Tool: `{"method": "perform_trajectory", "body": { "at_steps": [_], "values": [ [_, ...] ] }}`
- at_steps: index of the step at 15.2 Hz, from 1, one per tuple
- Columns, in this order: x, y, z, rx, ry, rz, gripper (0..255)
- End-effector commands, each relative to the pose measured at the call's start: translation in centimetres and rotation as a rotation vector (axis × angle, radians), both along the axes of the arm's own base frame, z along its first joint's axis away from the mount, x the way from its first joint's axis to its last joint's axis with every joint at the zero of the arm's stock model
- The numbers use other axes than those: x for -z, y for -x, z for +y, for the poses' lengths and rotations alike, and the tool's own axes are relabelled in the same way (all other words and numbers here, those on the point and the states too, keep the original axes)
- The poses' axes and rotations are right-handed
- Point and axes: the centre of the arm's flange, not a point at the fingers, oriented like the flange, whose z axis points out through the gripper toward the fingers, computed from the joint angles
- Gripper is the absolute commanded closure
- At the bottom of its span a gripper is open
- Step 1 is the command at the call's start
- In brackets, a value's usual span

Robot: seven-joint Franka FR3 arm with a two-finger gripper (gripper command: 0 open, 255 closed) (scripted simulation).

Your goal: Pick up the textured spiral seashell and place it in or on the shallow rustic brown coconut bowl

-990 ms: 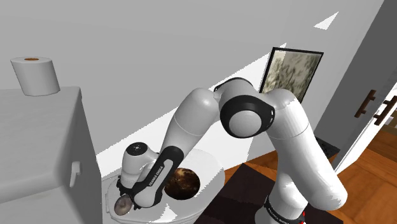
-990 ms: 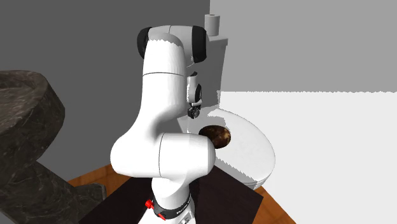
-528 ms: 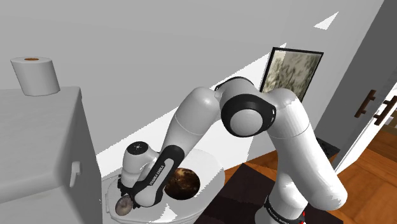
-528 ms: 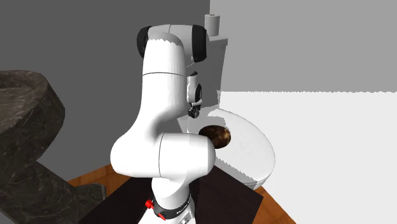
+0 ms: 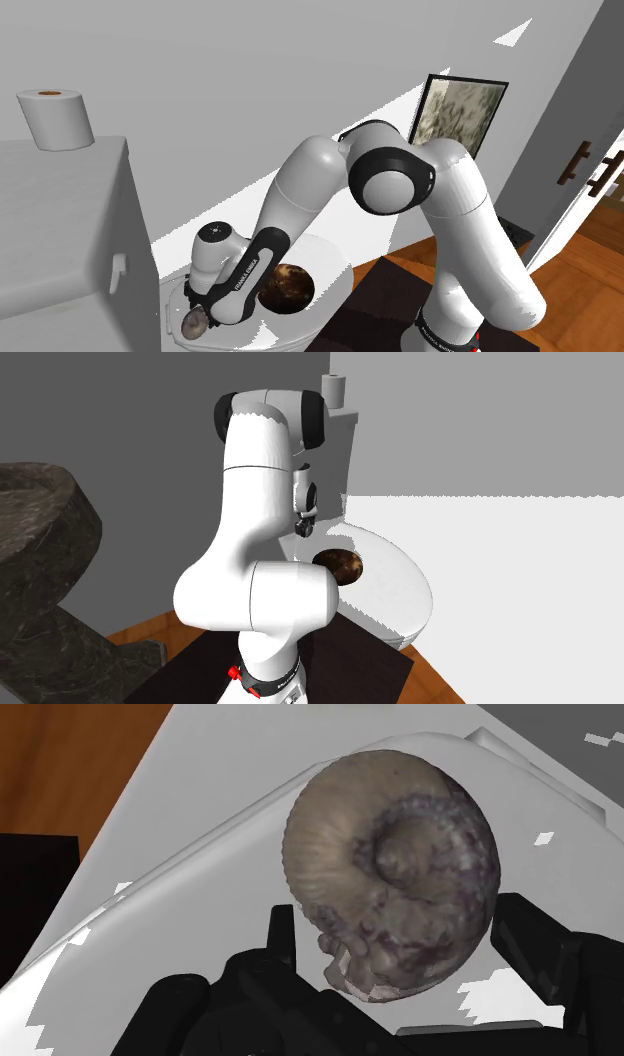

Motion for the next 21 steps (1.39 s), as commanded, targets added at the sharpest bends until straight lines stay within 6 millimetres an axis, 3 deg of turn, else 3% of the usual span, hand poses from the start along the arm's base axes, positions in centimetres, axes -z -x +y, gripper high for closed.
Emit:
{"method": "perform_trajectory", "body": {
  "at_steps": [1,21],
  "values": [
    [-0.7,0.1,0.0,0.0,0.002,0.003,255],
    [-11.3,0.1,0.0,0.0,0.002,0.003,255]
  ]
}}
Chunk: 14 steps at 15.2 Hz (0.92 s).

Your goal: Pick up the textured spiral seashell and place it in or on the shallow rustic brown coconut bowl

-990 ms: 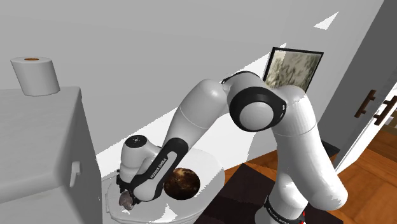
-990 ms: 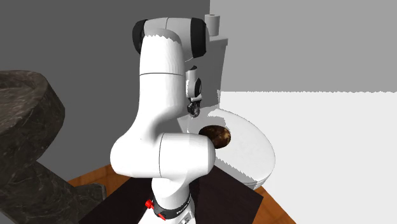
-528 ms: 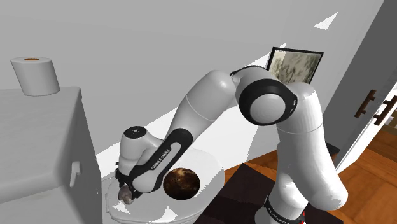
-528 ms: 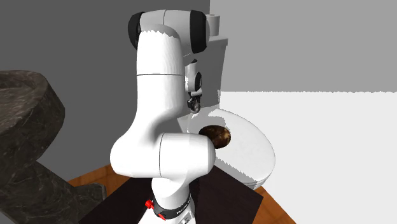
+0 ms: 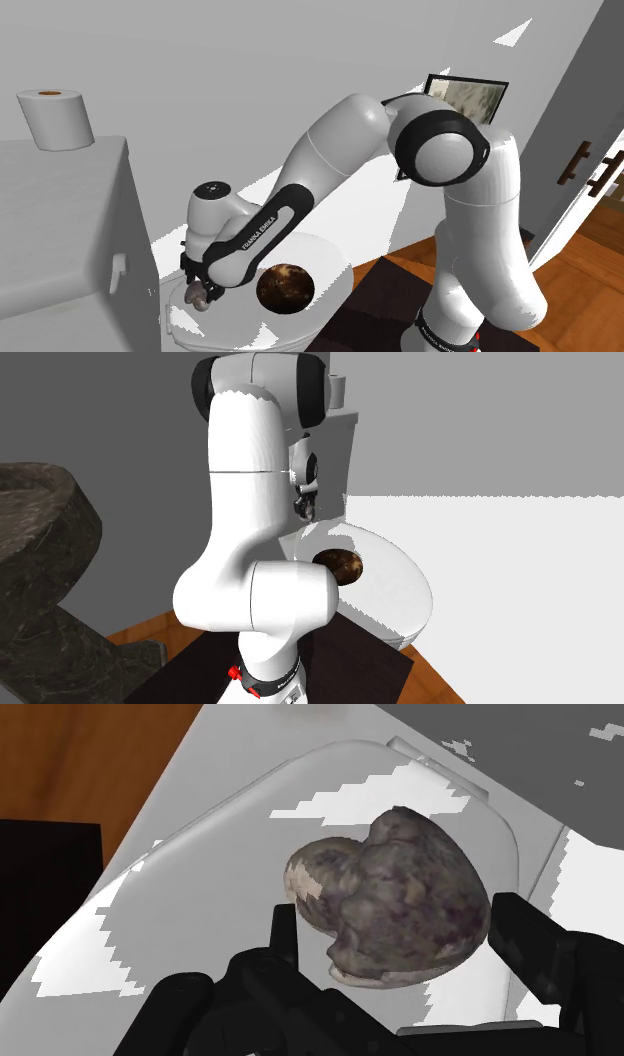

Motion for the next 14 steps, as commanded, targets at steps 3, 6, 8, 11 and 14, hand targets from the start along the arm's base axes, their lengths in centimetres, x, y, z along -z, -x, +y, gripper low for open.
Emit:
{"method": "perform_trajectory", "body": {
  "at_steps": [3,6,8,11,14],
  "values": [
    [-0.8,1.0,-2.3,0.0,0.0,0.0,255],
    [-0.9,2.5,-6.0,0.0,0.0,0.0,255],
    [-1.0,3.5,-8.4,0.0,0.0,0.0,255],
    [-1.1,5.0,-12.1,0.0,0.0,0.0,255],
    [-1.3,6.5,-15.7,0.0,0.0,0.0,255]
  ]
}}
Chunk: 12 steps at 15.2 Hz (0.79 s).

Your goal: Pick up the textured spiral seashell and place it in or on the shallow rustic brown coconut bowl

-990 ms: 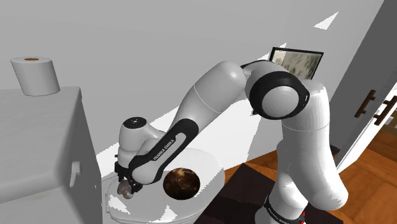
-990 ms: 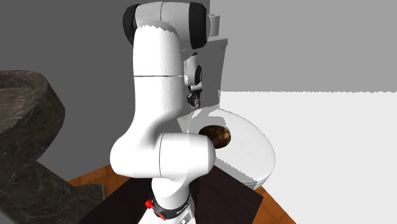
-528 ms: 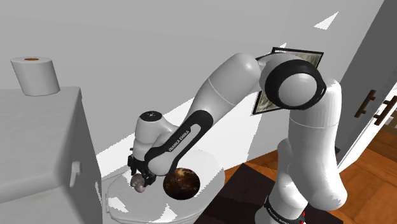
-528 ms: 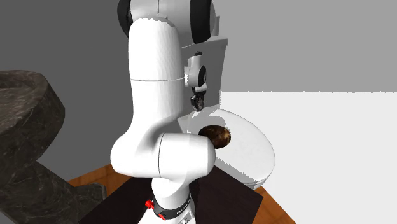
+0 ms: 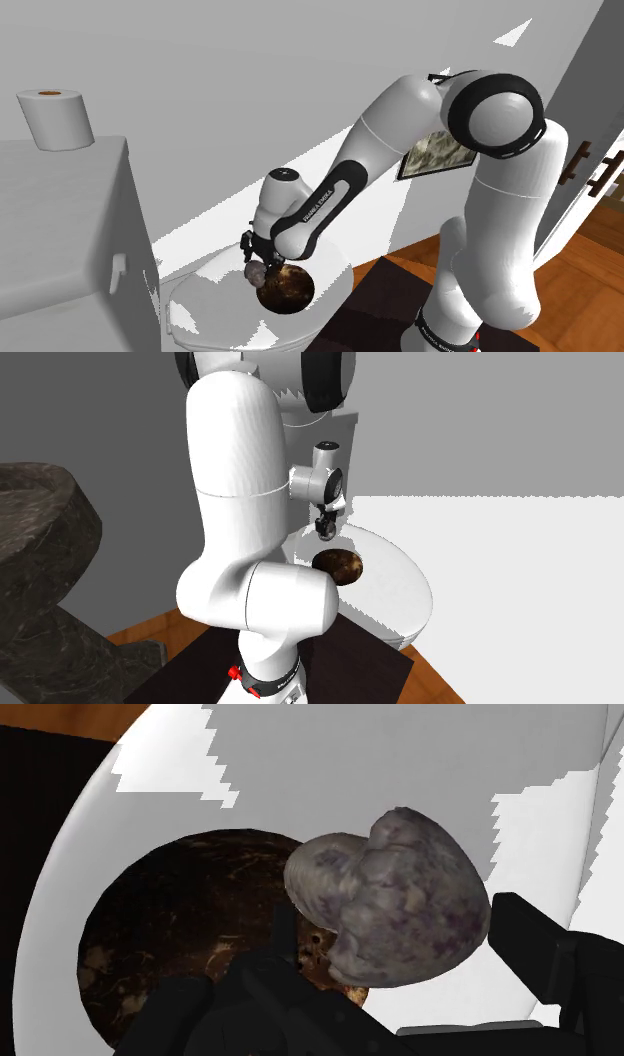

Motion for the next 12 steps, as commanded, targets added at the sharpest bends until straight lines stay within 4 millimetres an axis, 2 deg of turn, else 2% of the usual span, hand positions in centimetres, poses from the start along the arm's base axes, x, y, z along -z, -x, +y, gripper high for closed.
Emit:
{"method": "perform_trajectory", "body": {
  "at_steps": [1,6,7,12],
  "values": [
    [0.0,1.3,-2.2,-0.002,0.0,-0.001,255],
    [-0.2,3.9,-8.3,-0.002,0.0,-0.001,255],
    [-0.3,4.7,-10.2,-0.002,0.0,-0.001,255],
    [2.3,4.7,-10.2,-0.002,0.0,-0.001,255]
  ]
}}
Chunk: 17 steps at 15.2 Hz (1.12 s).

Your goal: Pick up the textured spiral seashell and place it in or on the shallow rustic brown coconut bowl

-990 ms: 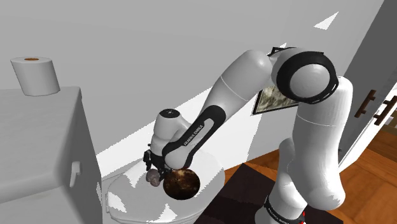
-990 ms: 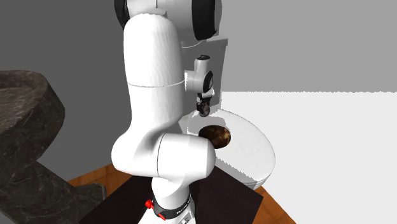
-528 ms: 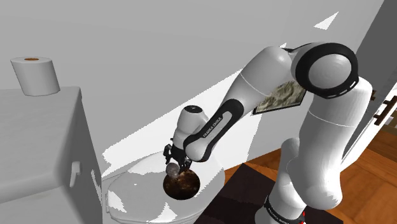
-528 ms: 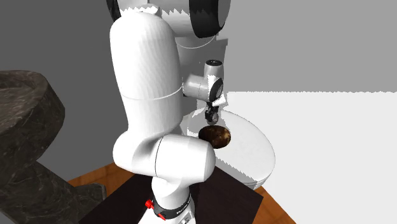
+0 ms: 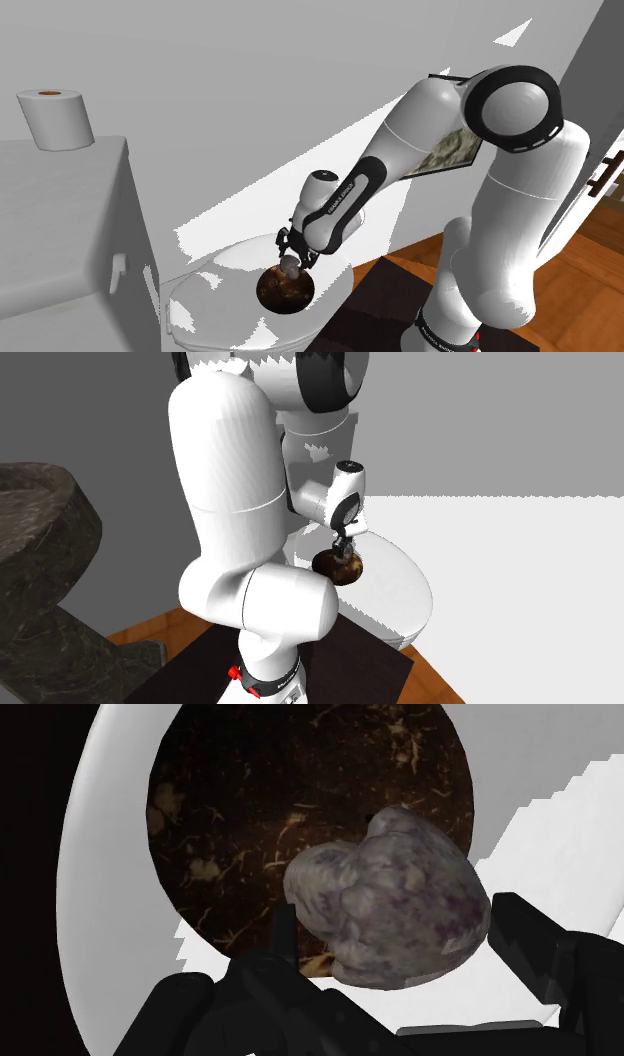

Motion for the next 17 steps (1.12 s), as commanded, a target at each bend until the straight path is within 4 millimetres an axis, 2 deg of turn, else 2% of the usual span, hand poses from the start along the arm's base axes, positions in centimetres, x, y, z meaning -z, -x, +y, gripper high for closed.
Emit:
{"method": "perform_trajectory", "body": {
  "at_steps": [1,10,17],
  "values": [
    [1.1,0.1,-0.1,0.001,0.0,-0.001,255],
    [5.8,0.1,-0.1,0.001,0.0,-0.001,255],
    [5.8,0.1,-0.1,0.001,0.0,-0.001,255]
  ]
}}
